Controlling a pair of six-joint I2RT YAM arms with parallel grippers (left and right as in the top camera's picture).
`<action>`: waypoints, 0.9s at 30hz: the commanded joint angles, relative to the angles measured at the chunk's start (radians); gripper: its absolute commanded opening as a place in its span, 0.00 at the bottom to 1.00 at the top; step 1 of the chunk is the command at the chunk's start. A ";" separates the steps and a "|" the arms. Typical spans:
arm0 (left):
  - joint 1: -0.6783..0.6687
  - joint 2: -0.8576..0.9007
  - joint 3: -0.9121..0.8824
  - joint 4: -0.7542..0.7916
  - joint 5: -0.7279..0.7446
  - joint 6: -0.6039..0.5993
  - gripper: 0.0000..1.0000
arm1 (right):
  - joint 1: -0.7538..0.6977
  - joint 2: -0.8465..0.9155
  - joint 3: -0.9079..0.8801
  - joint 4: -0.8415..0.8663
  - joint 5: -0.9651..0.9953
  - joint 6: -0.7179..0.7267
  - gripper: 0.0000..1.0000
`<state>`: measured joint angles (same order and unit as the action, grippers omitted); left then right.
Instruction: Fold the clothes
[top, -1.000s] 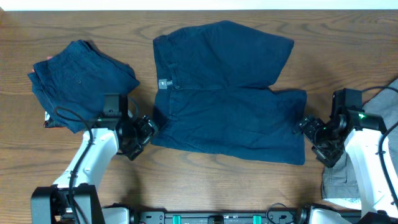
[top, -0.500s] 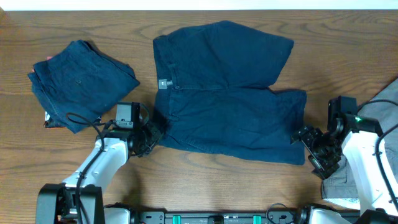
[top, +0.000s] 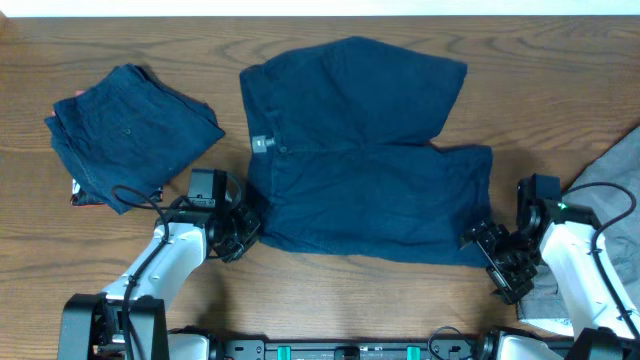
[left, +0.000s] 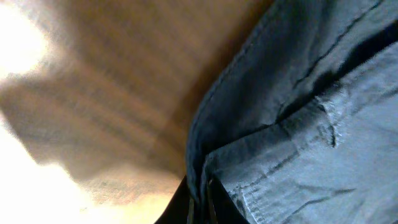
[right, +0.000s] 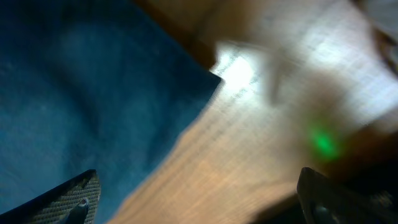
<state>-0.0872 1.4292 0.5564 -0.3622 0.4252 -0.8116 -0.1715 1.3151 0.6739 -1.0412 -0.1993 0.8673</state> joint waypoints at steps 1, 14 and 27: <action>-0.002 0.006 -0.003 -0.042 0.009 0.033 0.06 | -0.004 -0.008 -0.056 0.064 -0.055 0.021 0.99; -0.002 -0.002 -0.003 -0.109 0.040 0.085 0.06 | -0.004 -0.008 -0.200 0.319 -0.056 0.013 0.27; -0.002 -0.410 0.032 -0.337 0.064 0.187 0.06 | -0.005 -0.056 0.113 0.134 0.013 -0.223 0.01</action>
<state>-0.0872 1.1496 0.5613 -0.6449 0.4854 -0.6727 -0.1715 1.3018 0.6792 -0.8520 -0.2417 0.7395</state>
